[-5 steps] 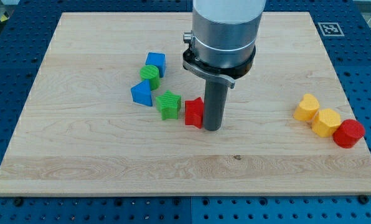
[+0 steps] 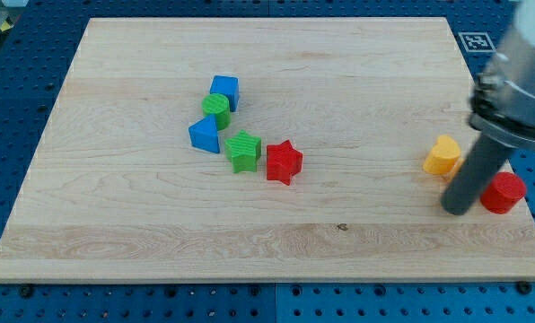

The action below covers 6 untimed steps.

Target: Push the red circle closer to yellow heart and yellow hexagon

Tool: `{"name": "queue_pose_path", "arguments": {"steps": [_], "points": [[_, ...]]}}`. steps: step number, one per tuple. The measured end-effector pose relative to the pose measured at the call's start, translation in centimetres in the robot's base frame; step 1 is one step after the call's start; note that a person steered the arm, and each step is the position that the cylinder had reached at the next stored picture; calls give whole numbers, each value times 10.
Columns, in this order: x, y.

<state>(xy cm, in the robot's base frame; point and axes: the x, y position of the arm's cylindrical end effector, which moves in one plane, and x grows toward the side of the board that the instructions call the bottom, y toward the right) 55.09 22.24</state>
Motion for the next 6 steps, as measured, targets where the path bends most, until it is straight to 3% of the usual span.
{"name": "queue_pose_path", "arguments": {"steps": [2, 6], "points": [[30, 62], [-65, 15]]}}
